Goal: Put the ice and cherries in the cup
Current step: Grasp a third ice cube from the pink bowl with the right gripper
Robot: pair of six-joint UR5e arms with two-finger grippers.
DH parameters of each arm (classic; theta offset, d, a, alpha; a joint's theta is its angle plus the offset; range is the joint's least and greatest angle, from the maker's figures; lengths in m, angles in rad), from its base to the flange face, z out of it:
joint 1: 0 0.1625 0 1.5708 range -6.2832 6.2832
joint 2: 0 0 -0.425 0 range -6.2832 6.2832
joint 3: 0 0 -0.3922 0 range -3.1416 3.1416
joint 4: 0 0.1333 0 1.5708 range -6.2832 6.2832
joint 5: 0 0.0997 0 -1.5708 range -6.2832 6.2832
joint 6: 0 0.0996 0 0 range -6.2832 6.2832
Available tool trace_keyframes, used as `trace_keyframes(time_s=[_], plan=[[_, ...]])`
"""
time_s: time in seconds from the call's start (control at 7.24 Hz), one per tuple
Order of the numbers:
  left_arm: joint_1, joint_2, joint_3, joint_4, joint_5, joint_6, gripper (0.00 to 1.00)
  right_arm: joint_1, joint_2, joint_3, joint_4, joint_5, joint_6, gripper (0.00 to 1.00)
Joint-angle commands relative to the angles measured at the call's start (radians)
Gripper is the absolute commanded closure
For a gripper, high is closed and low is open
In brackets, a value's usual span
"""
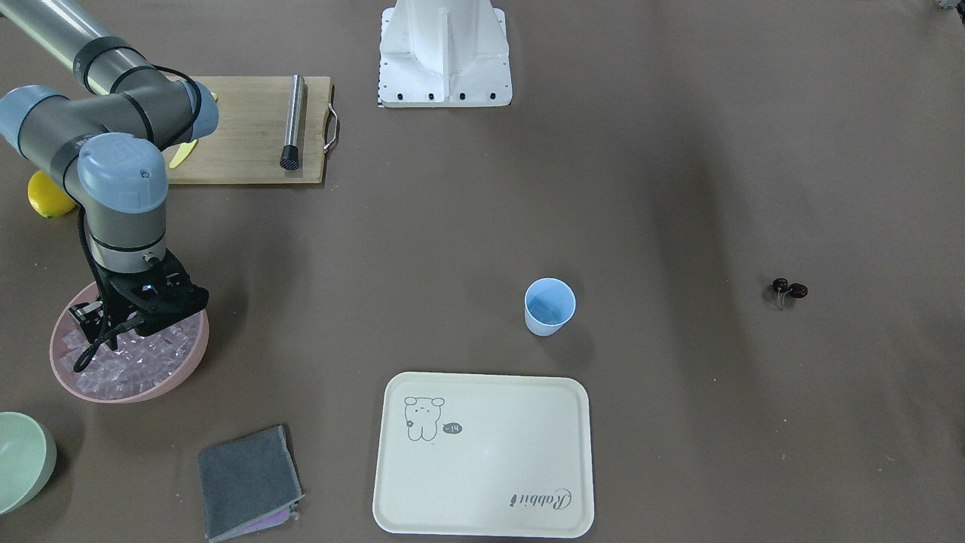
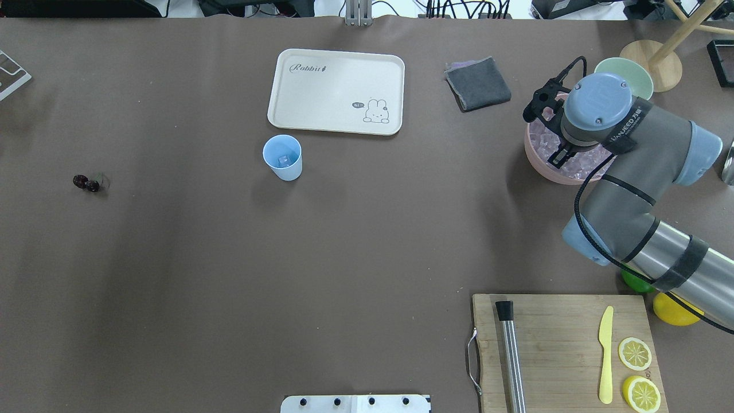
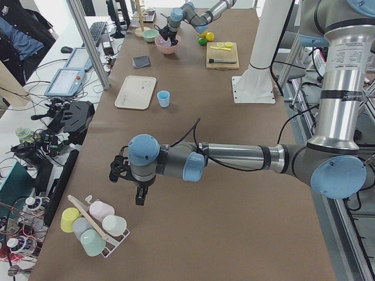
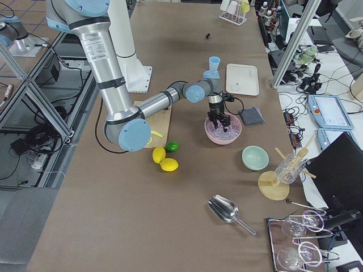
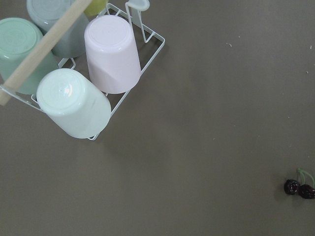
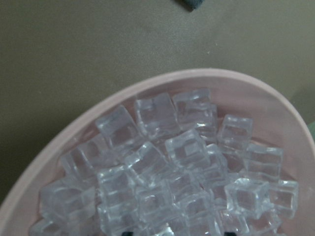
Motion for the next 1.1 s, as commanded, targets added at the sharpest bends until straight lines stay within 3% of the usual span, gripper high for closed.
trace_keyframes(time_s=[0.0,0.41,0.55,0.69,0.97], plan=[[0.0,-0.001,0.0,0.0,0.0,0.0,0.02,-0.007,0.005,-0.004,0.0,0.034,-0.001,0.76],[0.0,-0.001,0.0,-0.001,0.0,0.0,0.02,-0.007,0.015,-0.004,-0.003,0.046,0.004,0.82],[0.0,-0.001,0.0,0.0,0.0,0.0,0.02,0.039,0.049,0.005,-0.031,0.092,0.001,0.83],[0.002,-0.001,0.0,0.0,0.0,-0.001,0.02,0.071,0.133,0.025,-0.137,0.159,-0.001,0.83],[0.0,0.001,-0.003,0.0,0.0,-0.001,0.02,0.082,0.373,0.101,-0.473,0.187,0.037,0.83]])
